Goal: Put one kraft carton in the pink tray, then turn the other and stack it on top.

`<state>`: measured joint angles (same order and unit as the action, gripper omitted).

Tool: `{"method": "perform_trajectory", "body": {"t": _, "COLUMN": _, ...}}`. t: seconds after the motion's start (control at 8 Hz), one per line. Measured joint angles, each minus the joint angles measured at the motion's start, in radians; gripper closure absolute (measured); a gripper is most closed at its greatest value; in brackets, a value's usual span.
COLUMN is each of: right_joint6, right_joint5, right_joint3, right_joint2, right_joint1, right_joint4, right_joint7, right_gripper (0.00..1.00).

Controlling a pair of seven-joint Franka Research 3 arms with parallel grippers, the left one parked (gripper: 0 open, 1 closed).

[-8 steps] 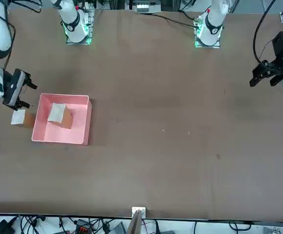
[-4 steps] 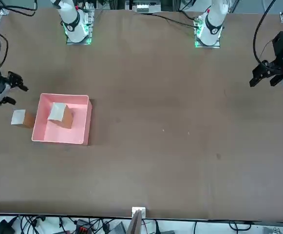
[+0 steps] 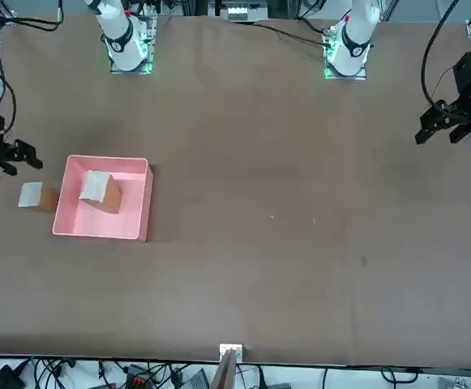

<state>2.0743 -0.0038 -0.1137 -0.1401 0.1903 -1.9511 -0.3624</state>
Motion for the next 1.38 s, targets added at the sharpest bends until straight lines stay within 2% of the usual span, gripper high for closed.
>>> {"method": "perform_trajectory", "body": {"t": 0.25, "right_joint6": 0.089, "right_joint5": -0.003, "right_joint3": -0.001, "right_joint2": -0.062, "right_joint1": 0.01, "right_joint4": 0.0, "right_joint7": 0.098, "right_gripper": 0.02}}
{"method": "perform_trajectory", "body": {"t": 0.62, "right_joint6": 0.196, "right_joint5": -0.002, "right_joint3": -0.002, "right_joint2": -0.152, "right_joint1": 0.045, "right_joint4": 0.003, "right_joint7": 0.12, "right_gripper": 0.08}}
{"method": "perform_trajectory", "body": {"t": 1.0, "right_joint6": 0.21, "right_joint5": 0.007, "right_joint3": -0.001, "right_joint2": -0.21, "right_joint1": 0.057, "right_joint4": 0.031, "right_joint7": 0.125, "right_gripper": 0.19}}
{"method": "perform_trajectory", "body": {"t": 1.38, "right_joint6": 0.209, "right_joint5": 0.024, "right_joint3": 0.001, "right_joint2": -0.248, "right_joint1": 0.055, "right_joint4": 0.041, "right_joint7": 0.158, "right_gripper": 0.22}}
